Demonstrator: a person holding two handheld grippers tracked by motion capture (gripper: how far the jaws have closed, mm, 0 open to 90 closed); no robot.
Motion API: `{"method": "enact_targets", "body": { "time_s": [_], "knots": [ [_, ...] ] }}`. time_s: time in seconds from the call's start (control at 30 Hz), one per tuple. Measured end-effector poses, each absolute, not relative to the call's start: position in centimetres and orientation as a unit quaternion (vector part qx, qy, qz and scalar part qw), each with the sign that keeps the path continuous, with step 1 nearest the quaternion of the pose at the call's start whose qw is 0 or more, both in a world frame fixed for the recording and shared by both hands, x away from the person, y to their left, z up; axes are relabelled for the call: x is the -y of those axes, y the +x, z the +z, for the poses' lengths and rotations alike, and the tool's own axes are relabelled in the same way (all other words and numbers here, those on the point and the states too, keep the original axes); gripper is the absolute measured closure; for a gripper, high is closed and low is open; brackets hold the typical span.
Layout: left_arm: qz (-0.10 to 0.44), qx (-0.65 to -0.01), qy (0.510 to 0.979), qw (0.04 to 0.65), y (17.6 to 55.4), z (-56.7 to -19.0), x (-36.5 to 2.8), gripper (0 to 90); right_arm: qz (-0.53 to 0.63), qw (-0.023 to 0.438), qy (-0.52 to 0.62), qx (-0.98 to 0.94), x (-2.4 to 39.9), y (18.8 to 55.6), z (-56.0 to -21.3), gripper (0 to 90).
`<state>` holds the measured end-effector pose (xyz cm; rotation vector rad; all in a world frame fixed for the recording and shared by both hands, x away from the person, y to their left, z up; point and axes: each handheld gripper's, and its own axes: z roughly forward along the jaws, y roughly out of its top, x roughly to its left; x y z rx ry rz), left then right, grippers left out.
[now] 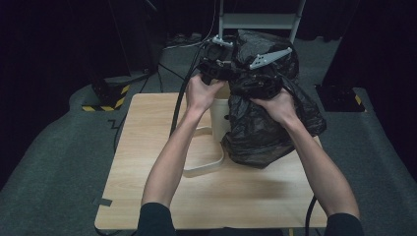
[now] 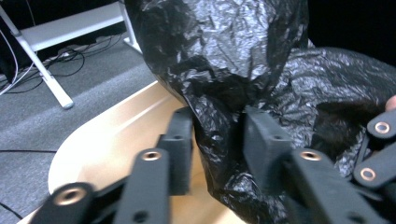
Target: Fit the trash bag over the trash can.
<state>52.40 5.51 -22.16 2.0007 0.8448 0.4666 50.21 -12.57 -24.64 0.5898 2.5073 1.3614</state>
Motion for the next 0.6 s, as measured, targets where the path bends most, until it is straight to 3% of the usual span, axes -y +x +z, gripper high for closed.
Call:
{"method": "enact_targets", "body": {
  "time_s": [0.13,0.3,0.6],
  "knots": [
    [0.198,-0.336,0.814,0.431,52.3,-22.3,-5.5,78.6,0.467,0.114,0.201,-0.853,12.7,50.0,-24.4,83.3],
    [0.200,-0.336,0.819,0.420,52.3,-22.6,-5.7,86.4,0.471,0.126,0.202,-0.849,13.2,49.5,-24.0,71.7],
    [0.197,-0.345,0.822,0.408,52.6,-23.5,-6.4,89.5,0.494,0.174,0.240,-0.817,16.7,48.8,-22.6,53.8]
  ]
}}
